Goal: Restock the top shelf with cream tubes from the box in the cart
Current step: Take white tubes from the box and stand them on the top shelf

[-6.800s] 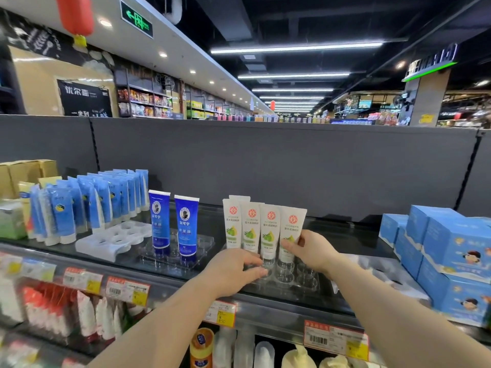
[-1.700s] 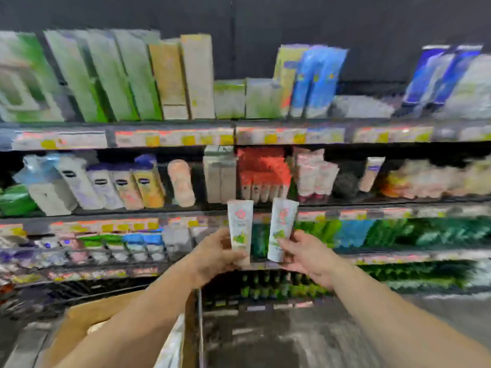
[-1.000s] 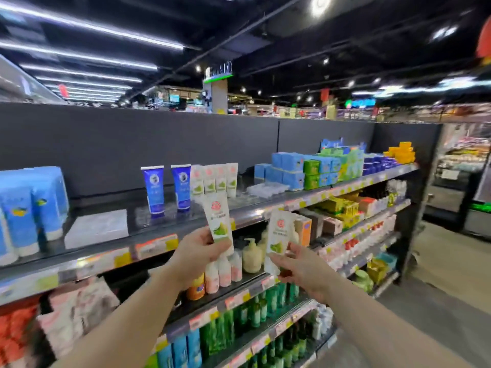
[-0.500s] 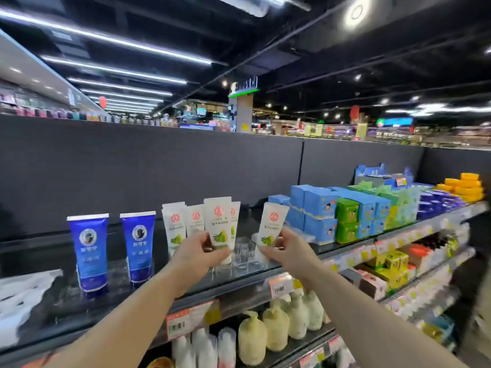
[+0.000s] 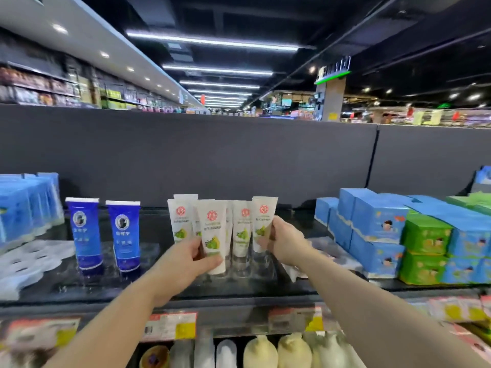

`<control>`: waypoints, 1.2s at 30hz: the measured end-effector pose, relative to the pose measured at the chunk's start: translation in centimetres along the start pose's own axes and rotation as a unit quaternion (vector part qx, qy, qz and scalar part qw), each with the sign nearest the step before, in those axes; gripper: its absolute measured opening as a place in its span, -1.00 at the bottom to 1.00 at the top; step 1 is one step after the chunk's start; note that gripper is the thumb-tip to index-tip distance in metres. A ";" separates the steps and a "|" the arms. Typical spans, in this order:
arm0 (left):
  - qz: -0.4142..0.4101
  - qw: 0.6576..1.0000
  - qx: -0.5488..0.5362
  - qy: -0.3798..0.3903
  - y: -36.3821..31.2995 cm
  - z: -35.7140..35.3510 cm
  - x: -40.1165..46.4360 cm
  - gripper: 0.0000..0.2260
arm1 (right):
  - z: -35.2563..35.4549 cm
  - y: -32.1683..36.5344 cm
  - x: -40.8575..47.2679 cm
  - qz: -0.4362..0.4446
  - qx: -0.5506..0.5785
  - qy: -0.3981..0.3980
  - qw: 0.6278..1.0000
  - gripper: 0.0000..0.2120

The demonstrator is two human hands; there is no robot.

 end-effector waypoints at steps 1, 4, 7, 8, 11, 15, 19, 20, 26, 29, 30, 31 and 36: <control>0.005 1.000 0.000 -0.002 -0.1 -0.1 -0.1 -0.73 | 0.0 0.0 0.3 0.005 -0.008 0.008 1.000 -0.70; 0.012 1.000 -0.006 -0.010 -0.5 -0.3 -0.5 -0.72 | 0.2 -0.1 1.0 0.018 -0.003 0.022 1.000 -0.71; 0.018 1.000 -0.011 -0.016 -0.8 -0.3 -0.7 -0.73 | -0.2 -0.2 1.3 0.026 0.024 0.034 0.999 -0.69; 0.022 1.000 -0.014 -0.016 -0.8 -0.3 -0.7 -0.74 | -0.3 -0.2 1.4 0.029 0.030 0.035 0.999 -0.69; 0.034 0.999 -0.022 -0.018 -0.8 -0.1 -0.7 -0.75 | -0.4 -0.5 1.5 0.030 0.030 0.043 0.998 -0.67; 0.037 0.999 -0.020 -0.012 -0.6 -0.2 -0.7 -0.73 | -0.4 -0.8 1.2 0.018 0.008 0.052 0.998 -0.67; 0.026 0.999 -0.026 0.000 -0.6 -0.3 -0.7 -0.72 | -0.7 -0.8 0.6 0.015 -0.020 0.036 0.999 -0.69; 0.024 0.999 -0.027 0.000 -0.6 -0.3 -0.7 -0.72 | -0.6 -0.7 0.5 0.016 -0.038 0.026 0.999 -0.70; 0.018 0.999 -0.024 -0.011 -0.8 -0.2 -0.7 -0.75 | 0.2 0.4 0.0 -0.026 -0.097 0.020 0.995 -0.72; 0.020 0.998 -0.046 -0.030 -0.7 0.2 -0.8 -0.76 | 3.6 4.0 -2.0 0.024 -0.057 -0.143 0.988 -0.61; 0.020 0.997 -0.058 -0.038 -0.7 0.4 -0.8 -0.76 | 4.7 5.7 -3.3 0.070 -0.004 -0.202 0.977 -0.63; 0.016 0.996 -0.068 -0.046 -0.8 0.6 -0.8 -0.74 | 4.9 7.4 -4.6 0.106 0.046 -0.210 0.971 -0.68; -0.014 0.989 -0.117 -0.084 -1.6 2.0 -1.6 -0.60 | -3.4 11.5 -6.8 0.068 0.167 0.094 0.979 -0.82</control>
Point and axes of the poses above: each hand's wrist, its own x-axis towards the middle knuckle, its own z-axis out of the back of the hand, y = z × x, the point moved 6 cm from there along x, towards the middle knuckle, and after that the axes turned 11 degrees about x, right-handed, at the moved point
